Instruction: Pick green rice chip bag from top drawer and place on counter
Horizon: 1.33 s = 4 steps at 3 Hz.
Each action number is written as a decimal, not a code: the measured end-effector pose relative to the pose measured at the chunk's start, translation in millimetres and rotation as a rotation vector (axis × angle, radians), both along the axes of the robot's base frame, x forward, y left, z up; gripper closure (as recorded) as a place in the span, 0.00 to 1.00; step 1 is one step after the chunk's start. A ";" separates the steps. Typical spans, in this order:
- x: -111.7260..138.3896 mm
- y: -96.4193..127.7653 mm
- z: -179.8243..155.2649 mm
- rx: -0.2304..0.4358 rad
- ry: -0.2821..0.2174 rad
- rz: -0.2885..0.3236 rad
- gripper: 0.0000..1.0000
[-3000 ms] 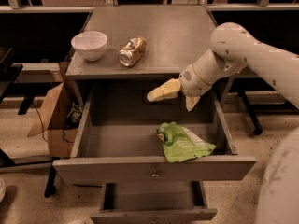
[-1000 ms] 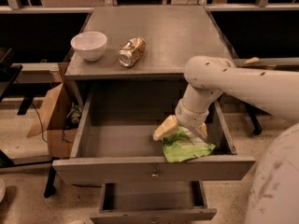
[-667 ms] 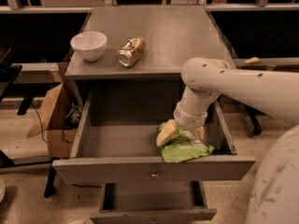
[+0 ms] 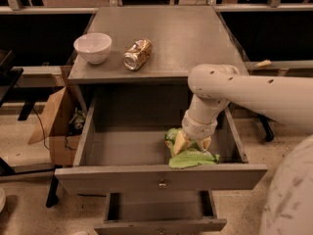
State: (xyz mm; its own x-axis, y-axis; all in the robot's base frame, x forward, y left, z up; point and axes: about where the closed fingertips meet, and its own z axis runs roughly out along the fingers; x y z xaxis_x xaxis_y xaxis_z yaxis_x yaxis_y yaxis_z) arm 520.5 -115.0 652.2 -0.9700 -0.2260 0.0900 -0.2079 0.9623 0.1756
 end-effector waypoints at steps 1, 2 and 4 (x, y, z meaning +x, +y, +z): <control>5.7 -11.0 5.9 0.006 -0.020 -0.025 0.94; 18.6 -37.8 40.9 0.038 -0.095 -0.065 1.00; 54.0 -115.5 173.5 0.107 -0.306 -0.122 1.00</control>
Offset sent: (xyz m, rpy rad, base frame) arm 0.0379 -0.0746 0.0914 0.0811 -0.2026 -0.1181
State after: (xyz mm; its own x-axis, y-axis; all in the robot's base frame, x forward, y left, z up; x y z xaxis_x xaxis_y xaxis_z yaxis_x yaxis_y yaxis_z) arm 574.5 -230.5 825.7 -0.9687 -0.0995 -0.2275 -0.1514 0.9628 0.2237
